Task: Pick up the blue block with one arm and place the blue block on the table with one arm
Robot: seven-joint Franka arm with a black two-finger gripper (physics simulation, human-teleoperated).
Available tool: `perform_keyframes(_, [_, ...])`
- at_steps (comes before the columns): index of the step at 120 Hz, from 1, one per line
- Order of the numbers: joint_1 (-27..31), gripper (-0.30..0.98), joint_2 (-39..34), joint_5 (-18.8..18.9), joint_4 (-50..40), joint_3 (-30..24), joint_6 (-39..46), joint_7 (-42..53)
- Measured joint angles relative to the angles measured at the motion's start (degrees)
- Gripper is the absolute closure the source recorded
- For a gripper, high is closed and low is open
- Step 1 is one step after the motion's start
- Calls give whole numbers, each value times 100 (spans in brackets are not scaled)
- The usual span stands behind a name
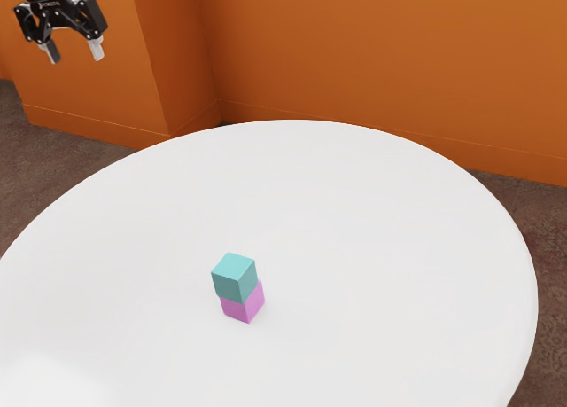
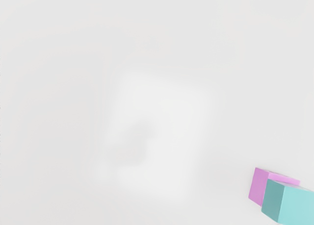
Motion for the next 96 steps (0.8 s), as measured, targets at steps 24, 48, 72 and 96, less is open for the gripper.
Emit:
perform_keyframes(24, [-36, 2, 7, 133, 35, -24, 24, 99])
perform_keyframes(48, [-713, 2, -1248, 343, 249, -36, 17, 334])
perform_keyframes(72, [-776, 2, 173, 760, 58, 5, 198, 499])
perform_keyframes(96, [-783, 2, 461, 868, -1341, 3, 1312, 612])
